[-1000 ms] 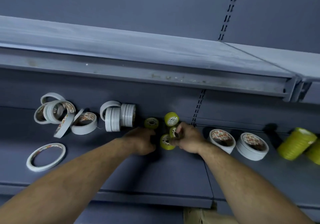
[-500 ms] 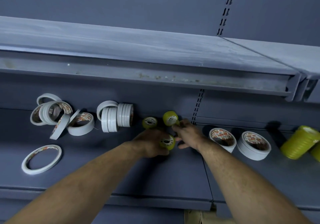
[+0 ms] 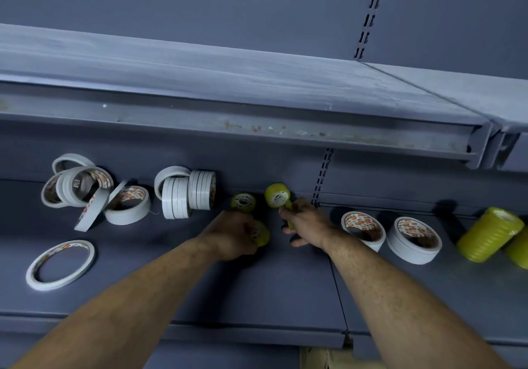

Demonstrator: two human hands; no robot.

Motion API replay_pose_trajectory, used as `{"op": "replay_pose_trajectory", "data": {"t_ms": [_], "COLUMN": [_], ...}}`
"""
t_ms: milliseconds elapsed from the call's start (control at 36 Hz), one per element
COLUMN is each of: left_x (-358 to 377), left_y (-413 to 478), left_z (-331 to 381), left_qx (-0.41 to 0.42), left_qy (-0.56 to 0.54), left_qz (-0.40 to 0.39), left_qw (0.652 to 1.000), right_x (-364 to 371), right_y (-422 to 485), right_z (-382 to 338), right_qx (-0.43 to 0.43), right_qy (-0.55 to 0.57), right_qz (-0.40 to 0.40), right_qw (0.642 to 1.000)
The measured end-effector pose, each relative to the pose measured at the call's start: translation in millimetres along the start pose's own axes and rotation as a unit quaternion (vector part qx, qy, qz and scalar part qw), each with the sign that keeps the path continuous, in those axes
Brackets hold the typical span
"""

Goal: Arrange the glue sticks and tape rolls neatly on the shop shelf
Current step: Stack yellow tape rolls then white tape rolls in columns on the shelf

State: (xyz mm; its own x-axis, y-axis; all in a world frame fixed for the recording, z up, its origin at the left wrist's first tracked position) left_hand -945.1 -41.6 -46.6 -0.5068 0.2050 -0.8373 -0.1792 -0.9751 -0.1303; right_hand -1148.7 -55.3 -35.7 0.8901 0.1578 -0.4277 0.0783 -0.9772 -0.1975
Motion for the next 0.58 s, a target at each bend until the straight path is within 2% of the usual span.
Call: {"op": "replay_pose_trajectory", "data": {"t_ms": [111,389,583], "left_x": [-1,9,15], "left_y": [-3,-7,-7], "left_z": [-4,20,15], "left_qx": [0.008,0.052,0.001], "left_qy": [-0.044,0.162,0.17], "left_qz": [-0.01,0.019,0.012], "left_qw": [0.999,0.985,0.985], "right_x": [1,7,10], "right_y": [0,-7,-11], "right_z": [0,-8,-12], "right_qx": [-0.007,-0.006,-0.006], "right_qy": [-0.031,-0.11,-0.154], "right_qz": [-0.002,-0.008,-0.007], "right_qw": [1.0,0.994,0.988]}}
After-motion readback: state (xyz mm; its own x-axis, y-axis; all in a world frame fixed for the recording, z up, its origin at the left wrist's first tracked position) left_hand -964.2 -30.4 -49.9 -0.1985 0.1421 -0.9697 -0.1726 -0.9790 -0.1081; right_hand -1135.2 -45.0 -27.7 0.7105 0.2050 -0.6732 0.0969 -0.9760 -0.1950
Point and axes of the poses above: each hand's wrist, its own y-axis towards the middle knuckle, its own x-axis out of the palm, z = x × y, the point moved 1 cm from there along y, towards the middle knuckle, and after that the axes turned 6 degrees about -x, right-handed, at the moved point
